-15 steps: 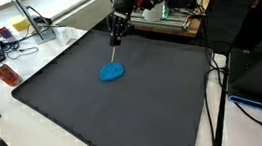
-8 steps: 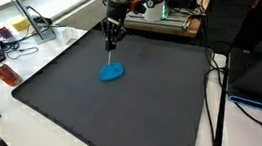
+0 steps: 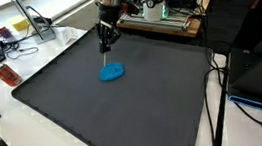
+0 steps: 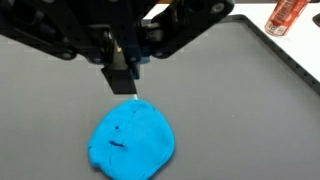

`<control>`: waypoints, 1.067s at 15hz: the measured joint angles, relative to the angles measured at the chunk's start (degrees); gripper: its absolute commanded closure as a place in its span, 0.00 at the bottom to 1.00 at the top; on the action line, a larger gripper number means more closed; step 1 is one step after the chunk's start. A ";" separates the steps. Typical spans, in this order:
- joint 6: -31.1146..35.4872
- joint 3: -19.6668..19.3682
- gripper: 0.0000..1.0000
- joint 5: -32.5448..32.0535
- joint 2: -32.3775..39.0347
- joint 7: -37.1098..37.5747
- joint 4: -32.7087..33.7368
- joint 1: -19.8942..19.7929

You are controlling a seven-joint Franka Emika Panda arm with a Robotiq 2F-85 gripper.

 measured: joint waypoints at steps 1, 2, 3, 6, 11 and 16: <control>0.32 0.58 0.97 0.55 0.59 -0.91 0.76 -0.68; 0.65 1.19 0.97 1.13 1.17 -1.84 1.46 -1.37; 1.02 1.84 0.97 1.63 1.77 -2.61 2.08 -2.06; 2.21 3.45 0.97 2.80 3.59 -4.47 3.79 -3.80; 3.58 3.93 0.97 4.41 6.02 -6.62 5.98 -4.56; 4.09 3.93 0.97 5.46 7.83 -8.01 7.52 -4.59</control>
